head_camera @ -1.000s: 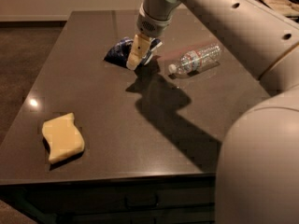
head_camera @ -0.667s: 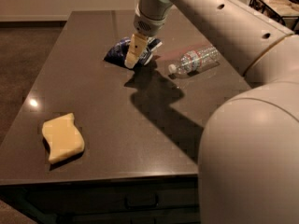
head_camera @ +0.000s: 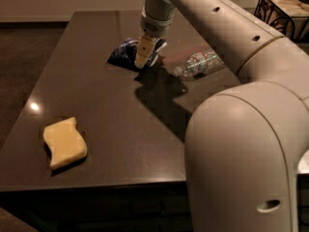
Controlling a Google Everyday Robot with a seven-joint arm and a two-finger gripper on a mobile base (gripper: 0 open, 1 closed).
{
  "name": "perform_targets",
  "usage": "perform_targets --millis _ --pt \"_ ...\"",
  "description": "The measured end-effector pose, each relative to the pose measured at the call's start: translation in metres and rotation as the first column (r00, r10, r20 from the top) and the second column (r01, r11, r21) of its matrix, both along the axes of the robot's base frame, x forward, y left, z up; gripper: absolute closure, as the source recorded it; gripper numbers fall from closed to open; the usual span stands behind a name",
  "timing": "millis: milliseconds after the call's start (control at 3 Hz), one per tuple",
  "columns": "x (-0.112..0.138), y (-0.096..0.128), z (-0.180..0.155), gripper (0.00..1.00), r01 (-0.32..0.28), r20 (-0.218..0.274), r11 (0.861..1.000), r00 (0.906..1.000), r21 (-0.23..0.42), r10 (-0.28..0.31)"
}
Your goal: Move blue chip bag near sponge
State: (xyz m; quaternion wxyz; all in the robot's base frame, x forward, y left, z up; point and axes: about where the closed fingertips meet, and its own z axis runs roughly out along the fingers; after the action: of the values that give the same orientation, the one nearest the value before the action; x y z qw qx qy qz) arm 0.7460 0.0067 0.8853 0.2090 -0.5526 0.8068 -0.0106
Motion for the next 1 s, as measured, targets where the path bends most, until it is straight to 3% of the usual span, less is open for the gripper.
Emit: perform_targets --millis 667,1000 --pt "-0.004 0.001 0.007 0.64 -0.033 0.001 0.999 0.9994 0.0 0.033" --pt "-0.019 0.012 0.027 0.88 -0.091 0.033 0.995 0.9954 0.039 0.09"
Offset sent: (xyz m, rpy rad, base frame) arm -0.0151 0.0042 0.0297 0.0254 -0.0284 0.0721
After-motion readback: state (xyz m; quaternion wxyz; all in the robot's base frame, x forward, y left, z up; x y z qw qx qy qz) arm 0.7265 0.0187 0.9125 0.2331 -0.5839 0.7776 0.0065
